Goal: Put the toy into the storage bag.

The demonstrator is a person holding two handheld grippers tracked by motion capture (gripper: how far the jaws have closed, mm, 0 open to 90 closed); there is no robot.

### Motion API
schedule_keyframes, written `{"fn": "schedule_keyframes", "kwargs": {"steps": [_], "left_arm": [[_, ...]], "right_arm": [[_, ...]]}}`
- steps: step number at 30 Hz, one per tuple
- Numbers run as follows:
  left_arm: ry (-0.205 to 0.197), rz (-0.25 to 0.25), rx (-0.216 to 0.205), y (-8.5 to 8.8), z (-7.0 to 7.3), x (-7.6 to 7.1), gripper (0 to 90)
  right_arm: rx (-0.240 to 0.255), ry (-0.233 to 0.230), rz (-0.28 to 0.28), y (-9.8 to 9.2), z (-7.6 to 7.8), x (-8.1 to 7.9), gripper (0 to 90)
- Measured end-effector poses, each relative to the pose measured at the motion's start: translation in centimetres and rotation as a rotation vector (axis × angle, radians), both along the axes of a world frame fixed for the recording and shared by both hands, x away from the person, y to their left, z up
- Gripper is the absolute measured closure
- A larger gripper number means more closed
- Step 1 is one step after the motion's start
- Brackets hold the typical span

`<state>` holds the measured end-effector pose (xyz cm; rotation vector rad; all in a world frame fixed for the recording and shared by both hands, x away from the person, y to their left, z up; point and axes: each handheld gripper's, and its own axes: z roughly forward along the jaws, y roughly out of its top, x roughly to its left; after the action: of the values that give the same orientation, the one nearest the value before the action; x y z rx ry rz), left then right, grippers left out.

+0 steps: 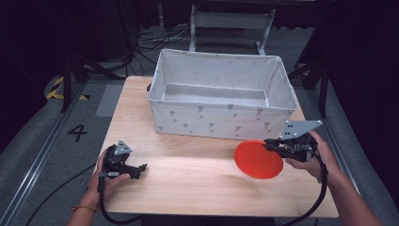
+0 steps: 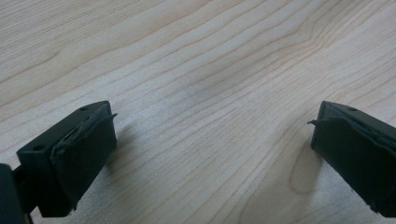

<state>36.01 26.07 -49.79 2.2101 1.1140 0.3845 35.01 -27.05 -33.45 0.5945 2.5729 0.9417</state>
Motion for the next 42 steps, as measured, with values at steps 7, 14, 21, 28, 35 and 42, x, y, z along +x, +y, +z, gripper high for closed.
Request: {"fn": "schedule_keyframes", "kwargs": {"steps": [7, 14, 21, 28, 35, 42], "left_arm": [[0.0, 0.001, 0.0, 0.0, 0.0, 0.0, 0.3], [-0.001, 0.0, 0.001, 0.0, 0.0, 0.0, 0.3], [-0.001, 0.001, 0.002, 0.0, 0.0, 0.0, 0.3], [-0.001, 0.001, 0.002, 0.0, 0.0, 0.0, 0.4], [-0.002, 0.002, 0.0, 0.0, 0.0, 0.0, 0.5], [-0.005, 0.003, 0.004, 0.0, 0.0, 0.0, 0.5]], "right_arm": [[0.014, -0.01, 0.009, -0.7, 2.3, 0.1, 82.1], [0.018, -0.038, 0.017, -1.1, 4.4, 0.2, 82.1], [-0.006, -0.078, 0.028, -1.5, 6.9, 0.1, 82.1], [-0.035, -0.082, 0.03, -1.6, 8.2, 0.2, 82.1], [-0.016, -0.1, 0.021, -1.9, 10.5, 0.3, 82.1], [-0.018, -0.124, 0.021, -1.4, 12.5, 1.0, 82.1]]}}
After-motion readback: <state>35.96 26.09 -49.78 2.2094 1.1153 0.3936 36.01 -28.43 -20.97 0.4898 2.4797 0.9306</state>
